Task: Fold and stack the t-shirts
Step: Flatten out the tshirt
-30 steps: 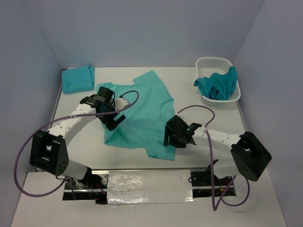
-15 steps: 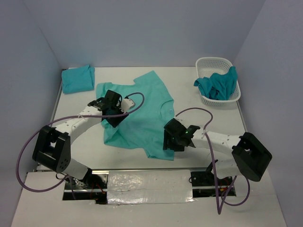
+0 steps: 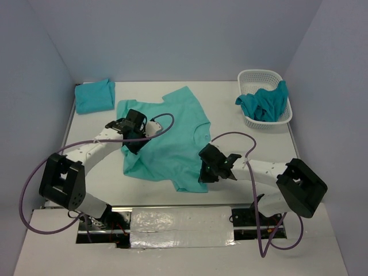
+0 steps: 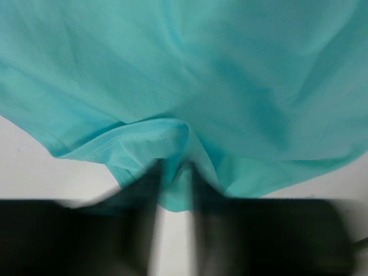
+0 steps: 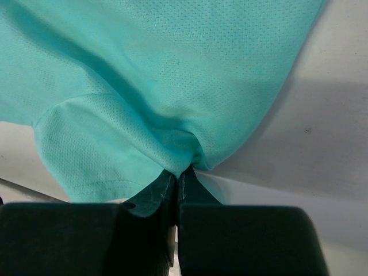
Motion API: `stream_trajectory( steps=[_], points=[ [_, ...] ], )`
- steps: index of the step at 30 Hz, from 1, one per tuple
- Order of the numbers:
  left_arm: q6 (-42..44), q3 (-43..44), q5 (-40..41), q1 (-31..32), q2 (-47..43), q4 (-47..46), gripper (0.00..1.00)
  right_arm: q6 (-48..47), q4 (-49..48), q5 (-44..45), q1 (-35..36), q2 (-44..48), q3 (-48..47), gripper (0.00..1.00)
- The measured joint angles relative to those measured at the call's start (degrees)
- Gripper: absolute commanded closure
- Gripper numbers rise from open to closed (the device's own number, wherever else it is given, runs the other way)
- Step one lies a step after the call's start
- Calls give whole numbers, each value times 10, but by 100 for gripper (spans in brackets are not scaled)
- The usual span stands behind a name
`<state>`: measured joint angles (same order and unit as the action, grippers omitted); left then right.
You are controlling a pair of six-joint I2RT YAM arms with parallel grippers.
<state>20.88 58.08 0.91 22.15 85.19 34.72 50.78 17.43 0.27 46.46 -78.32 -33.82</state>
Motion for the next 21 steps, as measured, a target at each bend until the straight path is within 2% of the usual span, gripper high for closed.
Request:
stream_trajectory(
  steps=[1,2,7,13,15,17,19,20,21],
  points=[
    [5,9,-8,0,-4,5,29,-2,-2,0,0,1,1,100],
    [4,19,-18,0,-9,11,1,-4,-2,0,0,2,2,100],
    [6,41,-25,18,-25,13,1,-10,-5,-1,0,2,4,100],
    [19,8,24,31,15,4,1,-10,-16,-5,0,7,11,100],
    [19,-4,39,31,29,3,12,-10,-16,-5,0,7,12,100],
    [23,-5,54,31,43,0,37,-10,-16,-5,-1,8,12,100],
    [24,-5,64,27,51,-7,68,-10,-18,-5,-1,10,13,100],
    [24,-5,69,26,51,-8,98,-10,-19,-5,-1,10,14,100],
    [28,-5,72,26,51,-9,100,-10,-20,-5,-1,11,15,100]
  ],
)
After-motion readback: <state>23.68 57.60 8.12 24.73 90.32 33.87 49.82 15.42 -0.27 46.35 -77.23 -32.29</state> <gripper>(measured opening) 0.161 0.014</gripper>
